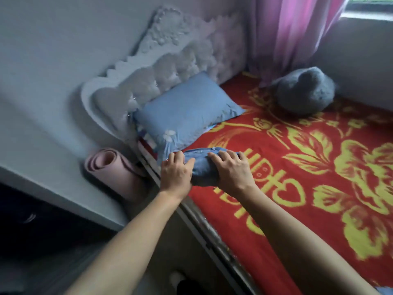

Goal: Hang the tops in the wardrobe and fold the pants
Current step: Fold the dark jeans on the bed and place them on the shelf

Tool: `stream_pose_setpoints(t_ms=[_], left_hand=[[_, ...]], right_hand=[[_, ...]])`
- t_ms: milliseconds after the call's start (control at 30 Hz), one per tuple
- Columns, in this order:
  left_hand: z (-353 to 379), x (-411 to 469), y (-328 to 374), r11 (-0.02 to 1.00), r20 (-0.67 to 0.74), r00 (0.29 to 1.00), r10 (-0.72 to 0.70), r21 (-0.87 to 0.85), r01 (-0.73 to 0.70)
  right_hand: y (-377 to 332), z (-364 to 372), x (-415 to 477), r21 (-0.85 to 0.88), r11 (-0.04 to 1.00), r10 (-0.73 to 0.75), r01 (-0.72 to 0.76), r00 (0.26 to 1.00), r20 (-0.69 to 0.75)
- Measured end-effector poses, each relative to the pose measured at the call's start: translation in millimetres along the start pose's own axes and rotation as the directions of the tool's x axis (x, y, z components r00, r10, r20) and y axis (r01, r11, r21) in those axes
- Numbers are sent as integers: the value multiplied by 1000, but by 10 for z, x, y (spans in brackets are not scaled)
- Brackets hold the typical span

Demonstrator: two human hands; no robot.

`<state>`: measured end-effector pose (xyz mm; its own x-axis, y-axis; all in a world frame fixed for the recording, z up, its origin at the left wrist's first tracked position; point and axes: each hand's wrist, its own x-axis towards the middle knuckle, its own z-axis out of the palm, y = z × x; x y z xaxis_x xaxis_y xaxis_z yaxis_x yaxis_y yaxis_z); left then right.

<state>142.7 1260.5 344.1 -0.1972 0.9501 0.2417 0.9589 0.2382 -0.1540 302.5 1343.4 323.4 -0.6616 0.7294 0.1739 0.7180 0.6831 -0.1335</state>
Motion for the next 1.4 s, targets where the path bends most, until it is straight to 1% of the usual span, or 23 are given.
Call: stream_pose_setpoints(t_ms=[100,167,300,467,600,667,767,900,1067,1200,1300,1400], left_hand=[[-330,-388,-504,994,-21,994,-107,38,107],[-545,-686,-882,981,-70,980,-184,45,188],[-907,-1318,-1596,952,-156,943,-294,47,304],[-1378,-2332,-2575,894,-178,888,-424,75,441],[-1867,-3245,-3456,831,-206,843,-496,167,530],[-2123,-3690,-3879,790,-238,814,-530,209,576],[-2542,-4253,-4430,742,-306,769,-562,223,632],[-3108,-4692,-5046,689,-391,729,-562,267,674],[-3707,-4787,-5689,655,-515,691,-506,291,697],[-4131,-4530,-6185,622,-619,662,-423,333,708],[-4419,-4182,-6603,609,-682,648,-340,365,704],[-4677,-3763,-7053,589,-731,631,-261,397,704]], right_hand=[[-609,-124,106,22,993,-119,120,992,-43],[-1084,-260,154,5,978,-207,208,977,-56],[-2031,-554,165,-18,935,-353,353,931,-89],[-3449,-872,-15,-38,865,-501,501,853,-148],[-4741,-1128,-271,4,802,-583,597,785,-210],[-5380,-1278,-389,9,764,-624,645,743,-242],[-6233,-1550,-515,-4,712,-672,702,680,-294],[-7091,-1977,-548,-54,673,-693,738,604,-393],[-7788,-2576,-315,-145,645,-695,750,497,-520],[-8138,-3037,115,-214,665,-660,716,428,-618],[-8348,-3354,562,-240,690,-615,682,379,-691],[-8565,-3634,1111,-265,708,-574,655,314,-757]])
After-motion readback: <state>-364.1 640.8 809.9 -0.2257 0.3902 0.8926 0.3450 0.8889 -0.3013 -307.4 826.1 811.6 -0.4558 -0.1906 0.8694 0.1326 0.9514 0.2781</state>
